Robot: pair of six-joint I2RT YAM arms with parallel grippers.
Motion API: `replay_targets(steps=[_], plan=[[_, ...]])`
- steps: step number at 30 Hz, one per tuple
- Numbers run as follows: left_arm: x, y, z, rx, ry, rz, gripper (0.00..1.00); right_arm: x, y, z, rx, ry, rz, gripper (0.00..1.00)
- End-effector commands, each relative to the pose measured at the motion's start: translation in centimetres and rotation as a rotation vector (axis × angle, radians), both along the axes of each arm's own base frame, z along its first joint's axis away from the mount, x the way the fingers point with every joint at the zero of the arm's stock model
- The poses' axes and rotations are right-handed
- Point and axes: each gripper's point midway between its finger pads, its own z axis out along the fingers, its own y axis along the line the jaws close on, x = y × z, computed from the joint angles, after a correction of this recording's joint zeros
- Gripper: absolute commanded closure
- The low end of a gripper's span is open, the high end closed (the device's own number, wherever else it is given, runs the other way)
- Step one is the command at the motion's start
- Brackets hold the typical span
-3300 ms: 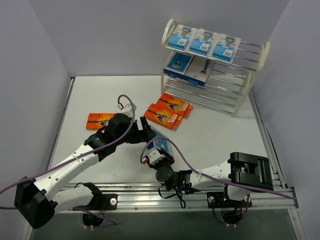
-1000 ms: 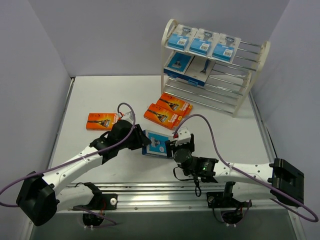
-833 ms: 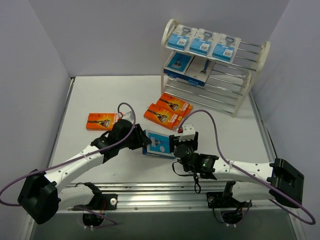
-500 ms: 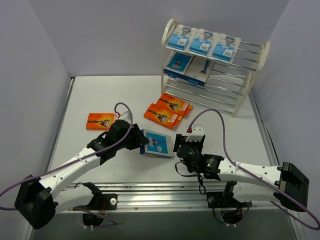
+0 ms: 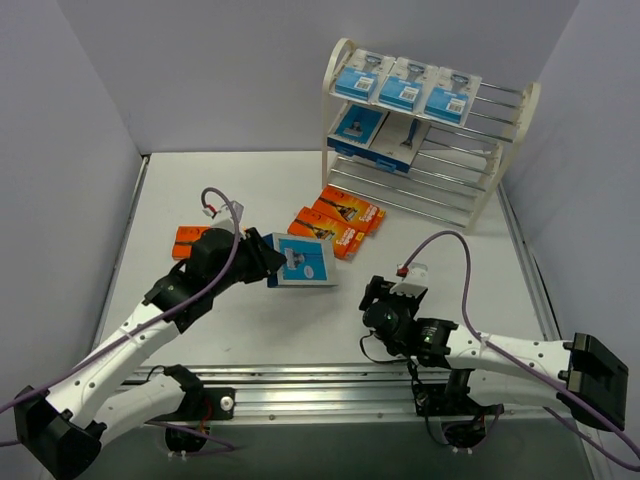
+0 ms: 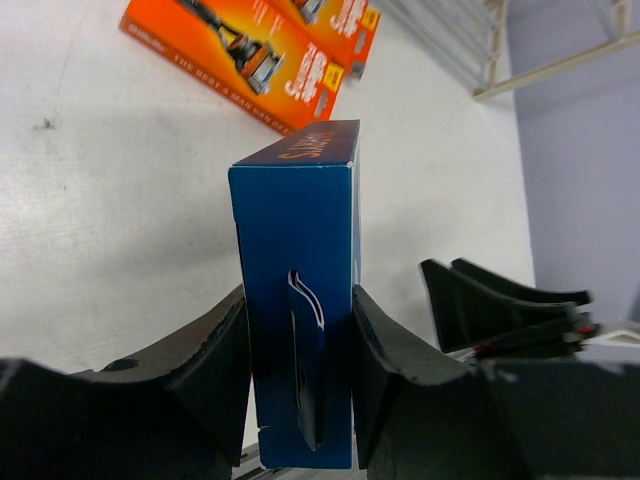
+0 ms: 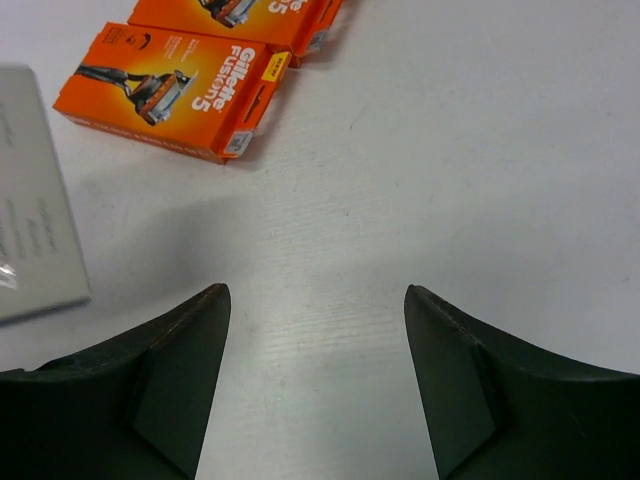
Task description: Place and organize the shaving razors onto the shelf
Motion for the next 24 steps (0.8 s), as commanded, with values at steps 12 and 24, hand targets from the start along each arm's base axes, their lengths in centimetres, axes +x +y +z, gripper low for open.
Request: replay_targets(steps=[12, 24], plan=[[6.1, -3.1, 11.7, -0.201, -0.340, 0.003, 0.98, -1.7, 2.2, 3.2, 0.074, -0.159, 0.239, 0.32], [13.4, -10.0, 14.0, -0.394, -0.424, -0.040, 0.98, -3.9, 5.4, 2.7, -0.096, -0.104, 0.448, 0.33]])
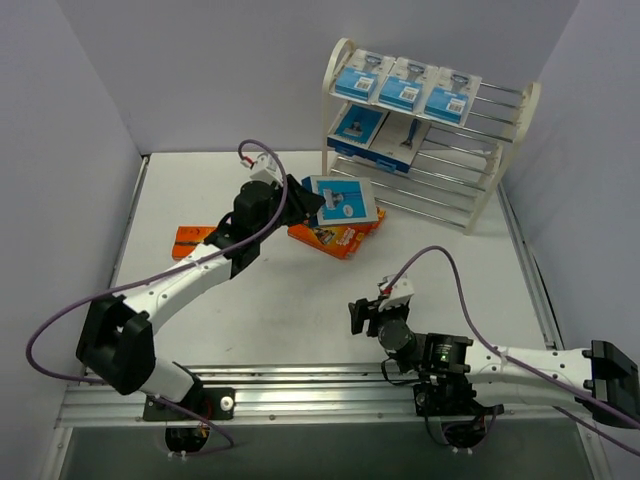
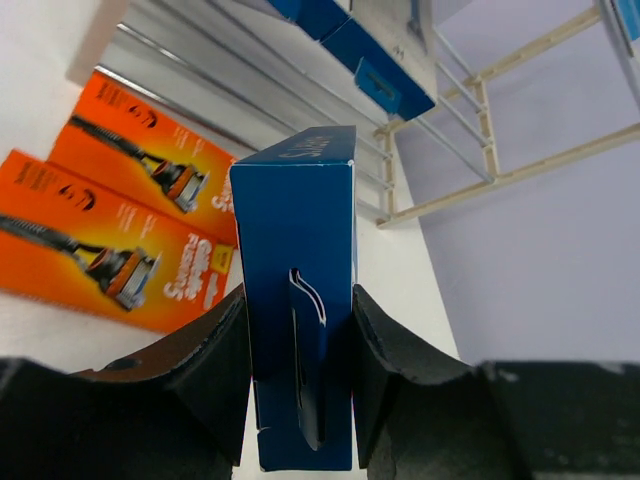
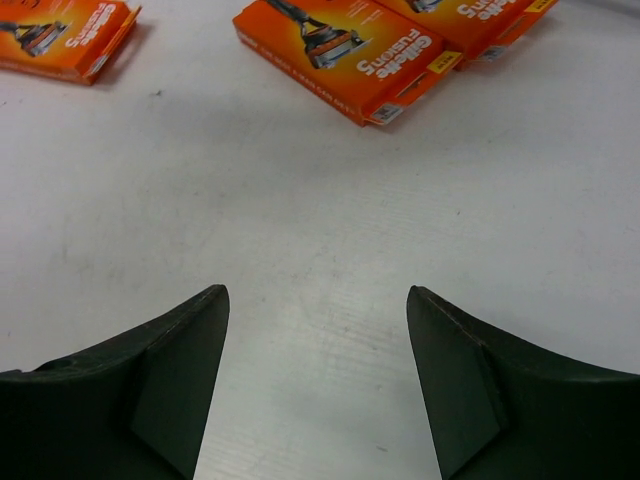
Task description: Place and organize the shaving razors onto the shelf
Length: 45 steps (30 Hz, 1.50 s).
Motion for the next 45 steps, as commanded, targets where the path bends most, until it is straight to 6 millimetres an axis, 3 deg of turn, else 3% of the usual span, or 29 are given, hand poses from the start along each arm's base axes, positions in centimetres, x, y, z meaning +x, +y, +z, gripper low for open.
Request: replay_targets(steps=[1, 3, 4, 6, 12, 17, 20, 21, 22, 24, 27, 30, 32, 33, 39, 45], plan=[[2.0, -2.6, 9.3, -0.219, -0.220, -0.048, 0.98, -0.9, 1.0, 2.0, -0.010, -0.034, 0.065, 0.33], [3.1, -3.8, 8.2, -0.214, -0.206, -0.061, 0.98, -1.4, 0.8, 2.5, 0.006, -0.041, 0.075, 0.33], [3.4, -4.2, 9.2, -0.224, -0.223, -0.069, 0.98, -1.6, 0.5, 3.2, 0.045, -0.049, 0.068, 0.33], [4.4, -5.1, 7.8, -0.217, -0.203, -0.078, 0.98, -1.4, -0.5, 4.4, 0.096, -0.076, 0.035, 0.33], [6.0, -8.3, 7.4, -0.282, -0.228, -0.157, 0.98, -0.4, -2.6, 5.6, 0.094, -0.088, -0.102, 0.30], [5.1, -10.8, 7.1, -0.283, -0.192, -0.248, 0.98, 0.0, -2.3, 4.2, 0.016, -0.057, -0.125, 0.30], [4.5, -9.4, 5.9, -0.270, -0.136, -0.196, 0.98, 0.1, -2.5, 4.4, 0.026, -0.062, -0.137, 0.30], [4.3, -8.2, 6.7, -0.272, -0.143, -0.146, 0.98, 0.1, -2.8, 4.5, 0.042, -0.065, -0.141, 0.30], [4.0, -7.6, 5.2, -0.254, -0.114, -0.125, 0.98, 0.2, -2.9, 4.5, 0.048, -0.069, -0.143, 0.30], [3.3, -6.8, 5.5, -0.239, -0.117, -0.118, 0.98, 0.3, -3.2, 4.8, 0.071, -0.077, -0.146, 0.29], [2.2, -7.4, 5.7, -0.252, -0.127, -0.180, 0.98, 0.4, -3.4, 4.6, 0.081, -0.081, -0.146, 0.29], [0.8, -9.4, 6.1, -0.288, -0.132, -0.291, 0.98, 0.5, -3.3, 4.6, 0.067, -0.074, -0.142, 0.29], [0.0, -10.5, 7.2, -0.317, -0.164, -0.371, 0.98, 0.5, -3.5, 5.0, 0.086, -0.075, -0.153, 0.30], [0.1, -11.0, 6.5, -0.328, -0.148, -0.392, 0.98, 0.3, -3.7, 5.7, 0.122, -0.084, -0.150, 0.30], [-0.4, -13.0, 7.4, -0.392, -0.206, -0.524, 0.98, -0.6, -3.6, 8.5, 0.222, -0.171, -0.014, 0.29], [-0.8, -12.8, 8.4, -0.420, -0.269, -0.583, 0.98, -0.8, -1.8, 10.9, 0.173, -0.210, 0.079, 0.30]])
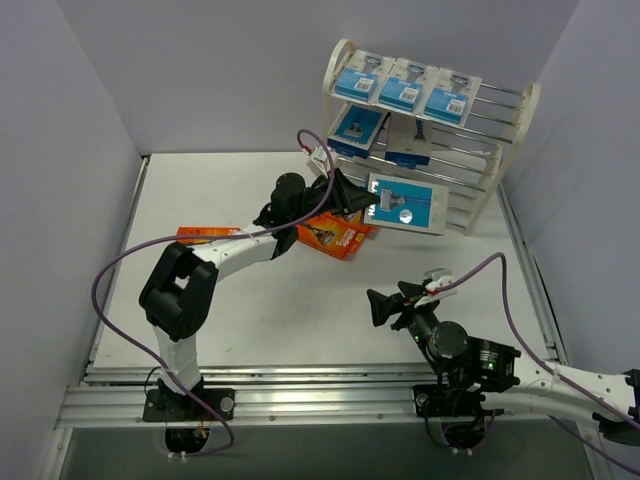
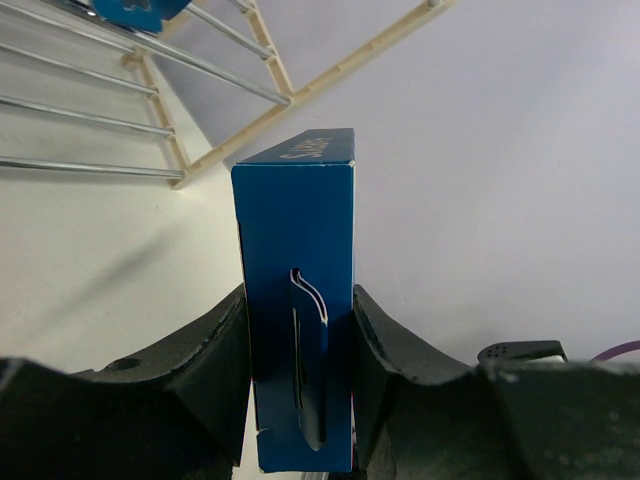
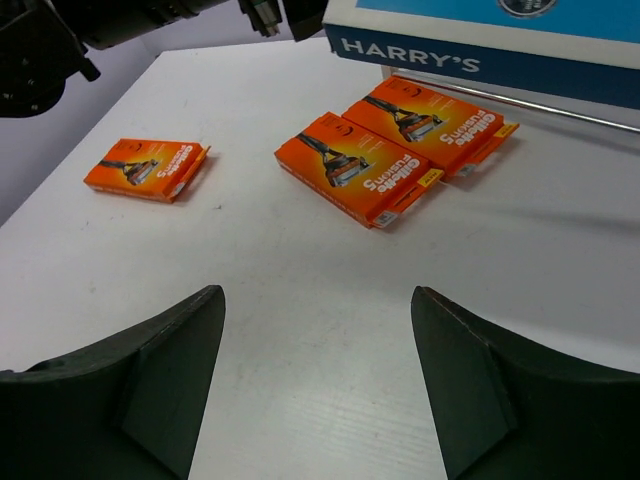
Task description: Place and organize the shaving razors onto the shelf
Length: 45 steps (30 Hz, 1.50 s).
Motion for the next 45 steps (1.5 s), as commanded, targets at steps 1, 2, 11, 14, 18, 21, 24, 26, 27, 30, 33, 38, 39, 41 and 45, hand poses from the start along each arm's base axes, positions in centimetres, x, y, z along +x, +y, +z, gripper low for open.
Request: replay_targets(steps=[1, 2, 11, 14, 18, 21, 24, 26, 27, 30, 33, 38, 39, 41, 45], plan=[[-1.1, 0.3, 7.2, -0.152, -0.196, -0.064, 0.98, 0.2, 1.5, 3.5, 0.006, -0.072, 0.055, 0.30], [-1.2, 0.4, 7.3, -0.156, -0.204, -0.067, 0.98, 0.3, 1.7, 3.8, 0.006, -0.081, 0.053, 0.30], [-1.5, -0.7, 5.7, -0.179, -0.164, -0.095, 0.98, 4.1, -0.3, 9.9, 0.082, -0.188, -0.168, 0.27], [-1.2, -1.0, 5.4, -0.192, -0.148, -0.088, 0.98, 6.1, -0.5, 10.4, 0.052, -0.182, -0.223, 0.25], [-1.0, -1.5, 5.1, -0.198, -0.129, -0.080, 0.98, 8.7, -1.4, 11.5, 0.083, -0.206, -0.227, 0.25], [-0.9, -1.7, 5.1, -0.197, -0.124, -0.072, 0.98, 9.8, -2.0, 12.6, 0.091, -0.229, -0.238, 0.25], [-0.9, -2.1, 5.2, -0.196, -0.123, -0.070, 0.98, 10.8, -2.4, 14.7, 0.105, -0.268, -0.228, 0.26], [-1.1, -2.5, 4.9, -0.195, -0.116, -0.073, 0.98, 11.4, -2.6, 15.8, 0.103, -0.290, -0.225, 0.26], [-1.0, -2.7, 4.9, -0.199, -0.110, -0.071, 0.98, 11.6, -2.7, 17.0, 0.115, -0.310, -0.225, 0.26], [-0.9, -3.4, 5.0, -0.225, -0.089, -0.066, 0.98, 12.5, -3.3, 18.4, 0.107, -0.337, -0.240, 0.25], [-0.5, -4.2, 5.0, -0.250, -0.059, -0.048, 0.98, 13.3, -4.6, 20.4, 0.128, -0.370, -0.290, 0.25], [0.6, -4.7, 4.7, -0.255, 0.006, 0.055, 0.98, 14.8, -5.8, 22.6, 0.164, -0.377, -0.351, 0.25], [0.5, -5.0, 4.7, -0.251, 0.007, 0.068, 0.98, 15.0, -6.1, 22.9, 0.170, -0.381, -0.358, 0.25], [0.6, -5.2, 4.4, -0.252, 0.032, 0.116, 0.98, 15.1, -6.4, 23.4, 0.194, -0.386, -0.363, 0.25], [0.8, -5.5, 4.2, -0.281, 0.072, 0.199, 0.98, 15.1, -7.4, 24.7, 0.217, -0.406, -0.377, 0.24]])
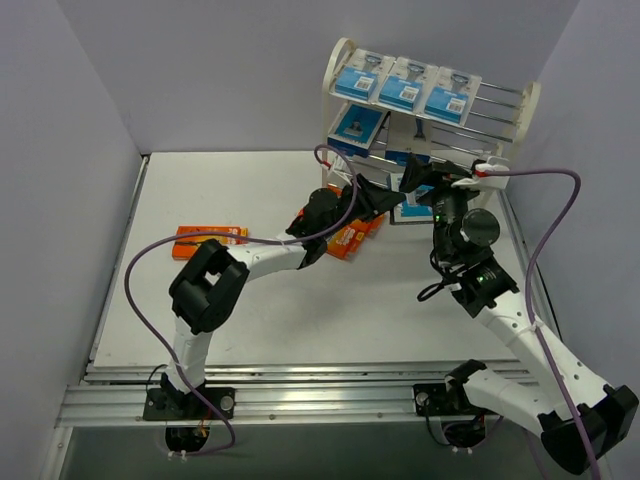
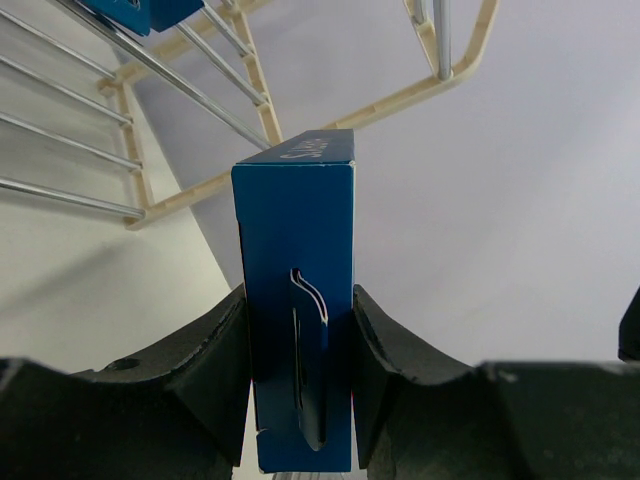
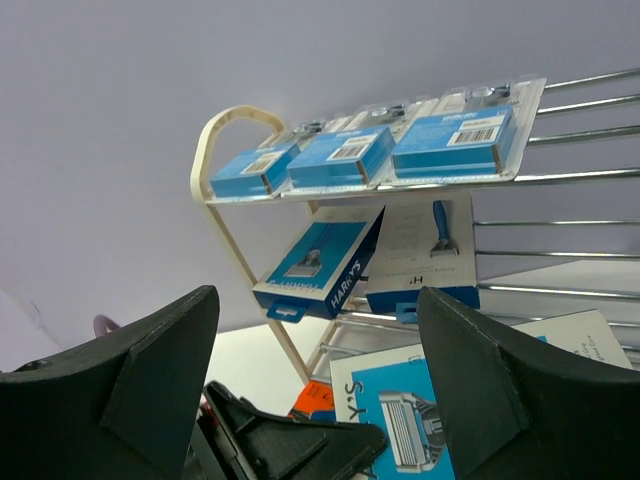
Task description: Place and organize the shaving razors onto the shelf
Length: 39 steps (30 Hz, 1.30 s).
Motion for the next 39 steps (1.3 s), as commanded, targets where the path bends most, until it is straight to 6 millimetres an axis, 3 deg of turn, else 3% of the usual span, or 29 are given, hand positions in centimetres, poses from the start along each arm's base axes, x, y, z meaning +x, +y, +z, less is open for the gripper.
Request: replay_targets(steps=[1, 6, 15, 33, 39], plan=[[0.5, 0.2, 4.8, -0.131, -0.035, 0.120, 0.98, -0.5, -1.0, 4.5, 0.071, -0.105, 0.001, 0.24], [0.7, -1.1, 5.3, -0.148, -0.020, 0.173, 0.98, -0.2, -1.6, 5.5, 0.097, -0.113, -0.005, 0.24], [0.8, -1.9, 4.0, -0.115, 0.044, 0.272, 0.98, -0.3, -3.1, 6.8, 0.160, -0.117, -0.008, 0.23], [2.2, -4.1, 4.6, -0.069, 0.040, 0.357, 0.98, -3.6, -6.5, 8.0, 0.124, -0.116, -0.117, 0.18], [2.9, -4.3, 4.8, -0.091, 0.058, 0.379, 0.98, -4.3, -6.6, 8.5, 0.111, -0.127, -0.106, 0.17]])
